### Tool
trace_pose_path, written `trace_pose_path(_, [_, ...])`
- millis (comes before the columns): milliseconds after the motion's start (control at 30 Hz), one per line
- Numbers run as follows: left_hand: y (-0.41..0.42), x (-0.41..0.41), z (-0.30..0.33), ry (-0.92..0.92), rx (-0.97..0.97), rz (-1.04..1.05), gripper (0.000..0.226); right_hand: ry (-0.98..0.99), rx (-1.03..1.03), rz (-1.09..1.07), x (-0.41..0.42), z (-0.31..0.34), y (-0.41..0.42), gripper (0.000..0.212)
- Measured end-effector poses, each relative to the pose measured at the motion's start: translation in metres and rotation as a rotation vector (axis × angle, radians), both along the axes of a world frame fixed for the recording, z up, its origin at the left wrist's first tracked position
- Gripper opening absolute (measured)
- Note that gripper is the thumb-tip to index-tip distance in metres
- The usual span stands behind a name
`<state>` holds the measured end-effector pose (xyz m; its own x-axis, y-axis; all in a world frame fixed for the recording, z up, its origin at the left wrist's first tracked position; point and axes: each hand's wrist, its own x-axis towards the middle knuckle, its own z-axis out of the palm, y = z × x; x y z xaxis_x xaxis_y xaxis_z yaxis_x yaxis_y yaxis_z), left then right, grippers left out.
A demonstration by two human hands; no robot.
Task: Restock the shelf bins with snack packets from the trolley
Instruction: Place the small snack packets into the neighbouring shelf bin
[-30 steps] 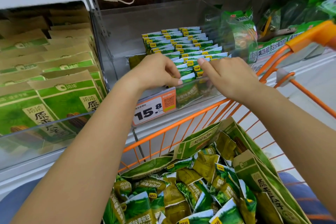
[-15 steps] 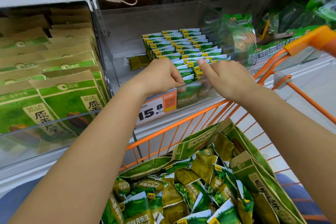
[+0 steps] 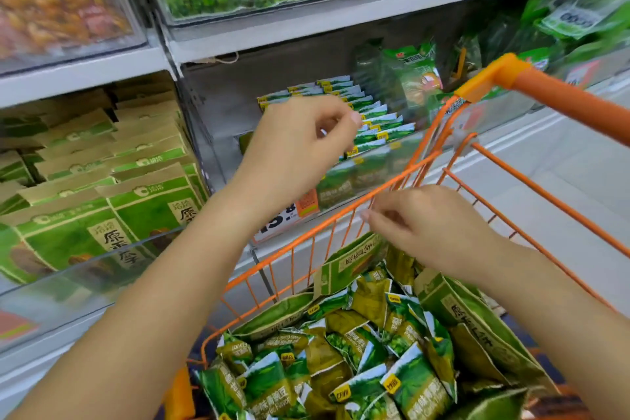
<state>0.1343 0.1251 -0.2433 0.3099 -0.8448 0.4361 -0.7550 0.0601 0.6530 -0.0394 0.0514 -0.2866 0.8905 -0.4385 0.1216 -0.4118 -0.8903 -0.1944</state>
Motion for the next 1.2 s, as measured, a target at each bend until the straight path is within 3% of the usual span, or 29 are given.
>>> trace_pose_path(67, [0.022,-0.03,-0.017,-0.117,0.201,-0.168,0.021,0.467,0.002,0.009,-0.016,-0.003,0.01,0.026])
trace_pose_path(100, [0.033,-0.04,-0.029,-0.201,0.321,-0.227,0.022,0.639,0.025,0.02,-0.024,-0.007,0.016,0.018])
trace_pose_path(167, [0.05,-0.051,-0.054,-0.353,0.522,-0.279,0.025,0.87,0.026,0.028,-0.037,-0.015,0.027,0.023])
trace_pose_path(267, [0.062,-0.051,-0.078,-0.417,0.638,-0.266,0.026,0.952,-0.012,0.065,-0.053,-0.025,0.03,0.036])
trace_pose_path(333, [0.063,-0.048,-0.085,-0.311,0.65,-0.243,0.025,0.94,0.009,0.103,-0.061,-0.034,0.028,0.038])
trace_pose_path(467, [0.061,-0.044,-0.09,-0.098,0.58,-0.213,0.017,0.735,0.085,0.054,-0.066,-0.037,0.02,0.034])
trace_pose_path(567, [0.064,-0.048,-0.082,0.217,0.482,-0.247,0.019,0.401,0.224,-0.02,-0.064,-0.018,0.015,0.041])
trace_pose_path(633, [0.067,-0.051,-0.069,0.409,0.49,-0.293,0.037,0.132,0.416,-0.057,-0.059,0.0,0.019,0.037])
trace_pose_path(733, [0.071,-0.057,-0.055,0.376,0.436,-0.265,0.048,-0.173,0.65,-0.087,-0.049,0.021,0.033,0.032])
trace_pose_path(800, [0.075,-0.06,-0.047,0.393,0.329,-0.191,0.04,-0.284,0.751,-0.108,-0.044,0.031,0.04,0.029])
trace_pose_path(867, [0.081,-0.059,-0.038,0.586,0.241,-0.165,0.022,-0.403,0.974,-0.13,-0.041,0.039,0.047,0.022])
trace_pose_path(933, [0.089,-0.056,-0.032,0.744,0.188,-0.17,0.023,-0.471,1.116,-0.129,-0.038,0.045,0.056,0.031])
trace_pose_path(1033, [0.1,-0.054,-0.022,0.8,0.166,-0.176,0.047,-0.5,1.151,-0.117,-0.03,0.052,0.067,0.023])
trace_pose_path(1100, [0.104,-0.051,-0.017,0.803,0.176,-0.15,0.05,-0.556,1.103,-0.126,-0.023,0.057,0.07,0.011])
trace_pose_path(1200, [0.105,-0.043,-0.009,0.645,0.187,-0.086,0.06,-0.661,1.034,-0.173,-0.01,0.059,0.069,0.011])
